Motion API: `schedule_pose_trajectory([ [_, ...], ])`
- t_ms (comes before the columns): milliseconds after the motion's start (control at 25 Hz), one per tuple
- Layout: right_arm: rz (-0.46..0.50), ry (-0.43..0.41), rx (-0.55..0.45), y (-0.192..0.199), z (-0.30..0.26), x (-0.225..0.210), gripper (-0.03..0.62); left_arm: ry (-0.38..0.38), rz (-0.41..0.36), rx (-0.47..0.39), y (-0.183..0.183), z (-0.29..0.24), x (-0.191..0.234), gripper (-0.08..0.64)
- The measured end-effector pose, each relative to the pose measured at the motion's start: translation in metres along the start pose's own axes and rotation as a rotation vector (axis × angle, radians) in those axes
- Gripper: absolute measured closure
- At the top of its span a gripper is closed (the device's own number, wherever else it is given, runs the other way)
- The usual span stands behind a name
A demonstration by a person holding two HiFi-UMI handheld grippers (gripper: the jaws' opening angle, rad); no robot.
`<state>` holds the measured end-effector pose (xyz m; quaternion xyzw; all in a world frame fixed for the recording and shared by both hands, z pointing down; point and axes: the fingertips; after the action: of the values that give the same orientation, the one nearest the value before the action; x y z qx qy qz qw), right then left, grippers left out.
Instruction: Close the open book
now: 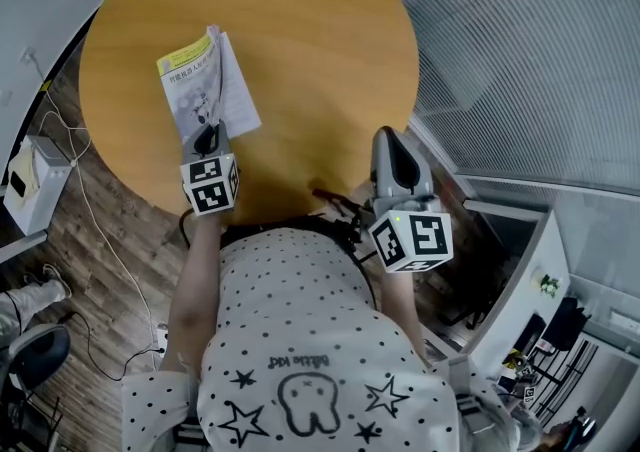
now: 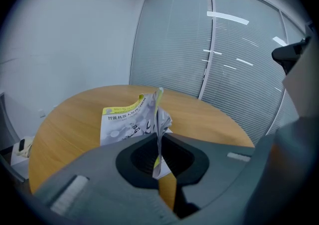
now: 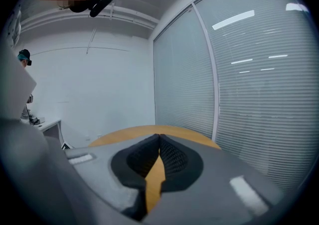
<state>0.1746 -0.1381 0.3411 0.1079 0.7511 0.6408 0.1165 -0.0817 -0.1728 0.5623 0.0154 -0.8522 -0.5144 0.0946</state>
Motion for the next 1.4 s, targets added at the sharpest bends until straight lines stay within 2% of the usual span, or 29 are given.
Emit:
schedule_pose_trajectory([
  [1040,0.009,0.004,0.004,-0.004,-0.008,-0.001,0.588,0.072,-0.114,0.094,0.019,-0.02,-0.017,0.531],
  [1400,0.012,-0.009,0.01,-0.004,-0.014,0.004,0.588,0.102,-0.133,0.135,0.03,-0.025,-0.022,0.518],
])
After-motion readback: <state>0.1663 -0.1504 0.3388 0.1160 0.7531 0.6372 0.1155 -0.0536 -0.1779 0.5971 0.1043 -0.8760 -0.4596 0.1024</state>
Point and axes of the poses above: the fingertips, and each gripper's own axes: z backward along the fingers, x to its left, y out of its underside, and after that the axes turned 6 degrees about -x, right-handed
